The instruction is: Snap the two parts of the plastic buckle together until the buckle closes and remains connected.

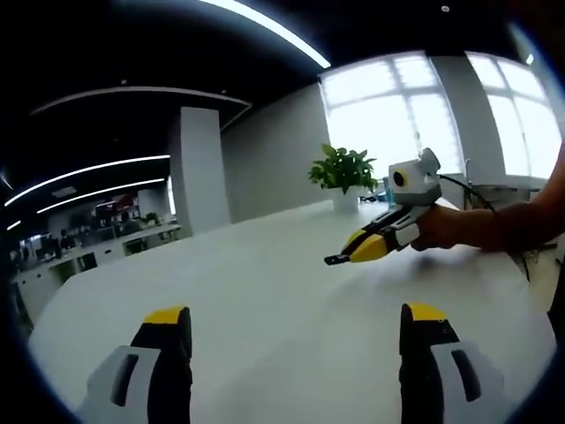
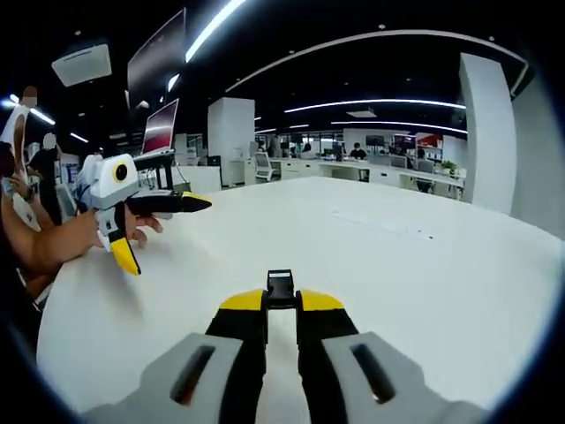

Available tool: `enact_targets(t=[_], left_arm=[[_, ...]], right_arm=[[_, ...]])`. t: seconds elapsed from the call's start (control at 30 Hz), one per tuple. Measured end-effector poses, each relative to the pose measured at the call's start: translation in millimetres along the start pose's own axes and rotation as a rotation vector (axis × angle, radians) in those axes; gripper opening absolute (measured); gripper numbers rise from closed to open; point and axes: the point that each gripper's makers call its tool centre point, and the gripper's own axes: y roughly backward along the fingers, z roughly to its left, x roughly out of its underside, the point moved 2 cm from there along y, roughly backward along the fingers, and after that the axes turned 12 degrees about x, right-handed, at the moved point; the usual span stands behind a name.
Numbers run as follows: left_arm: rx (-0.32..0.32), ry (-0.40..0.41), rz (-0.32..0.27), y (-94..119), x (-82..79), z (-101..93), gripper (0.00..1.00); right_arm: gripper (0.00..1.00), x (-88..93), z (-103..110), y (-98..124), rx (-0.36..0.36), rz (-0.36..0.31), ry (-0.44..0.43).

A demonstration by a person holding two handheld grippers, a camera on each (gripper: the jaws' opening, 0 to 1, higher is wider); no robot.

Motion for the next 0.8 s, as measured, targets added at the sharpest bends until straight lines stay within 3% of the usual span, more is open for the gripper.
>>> enact_targets(t=[0.8], left_arm=[[-0.017, 0.013, -0.012, 0.7, -0.8, 5.9, 1.0]], right_arm=[[0.09, 0.8, -12.4, -19.1, 0.027, 0.028, 0.008]])
